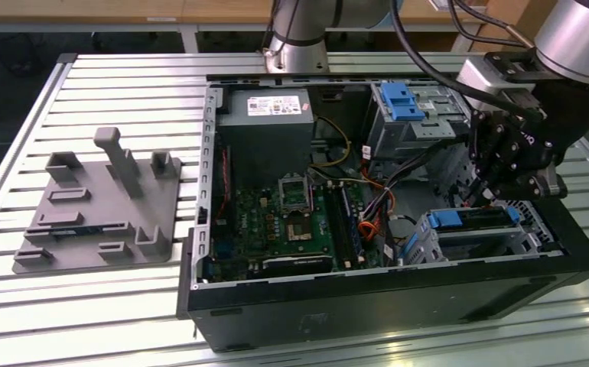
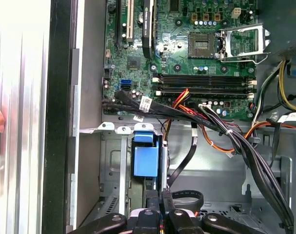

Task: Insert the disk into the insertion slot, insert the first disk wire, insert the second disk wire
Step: 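Insert the second disk wire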

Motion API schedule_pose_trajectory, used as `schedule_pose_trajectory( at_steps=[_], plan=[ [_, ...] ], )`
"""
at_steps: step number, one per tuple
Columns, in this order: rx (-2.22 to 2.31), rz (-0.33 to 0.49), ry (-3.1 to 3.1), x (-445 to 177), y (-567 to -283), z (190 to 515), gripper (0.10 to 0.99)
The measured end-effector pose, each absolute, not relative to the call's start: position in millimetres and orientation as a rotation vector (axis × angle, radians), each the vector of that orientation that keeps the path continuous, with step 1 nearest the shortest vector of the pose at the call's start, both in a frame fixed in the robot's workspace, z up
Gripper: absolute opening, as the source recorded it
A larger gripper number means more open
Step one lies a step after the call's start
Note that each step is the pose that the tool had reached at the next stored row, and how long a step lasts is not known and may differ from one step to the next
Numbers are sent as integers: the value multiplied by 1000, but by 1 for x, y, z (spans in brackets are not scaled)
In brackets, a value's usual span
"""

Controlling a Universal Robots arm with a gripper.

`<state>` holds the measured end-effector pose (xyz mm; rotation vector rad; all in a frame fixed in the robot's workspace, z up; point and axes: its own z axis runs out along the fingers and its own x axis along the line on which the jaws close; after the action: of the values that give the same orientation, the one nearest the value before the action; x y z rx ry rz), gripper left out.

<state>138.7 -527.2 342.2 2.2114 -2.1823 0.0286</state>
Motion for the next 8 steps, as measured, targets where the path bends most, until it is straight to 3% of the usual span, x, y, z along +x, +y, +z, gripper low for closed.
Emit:
schedule_pose_trajectory(
  at_steps=[8],
  plan=[
    [2225, -1, -2196, 139, -535, 342, 145]
  ],
)
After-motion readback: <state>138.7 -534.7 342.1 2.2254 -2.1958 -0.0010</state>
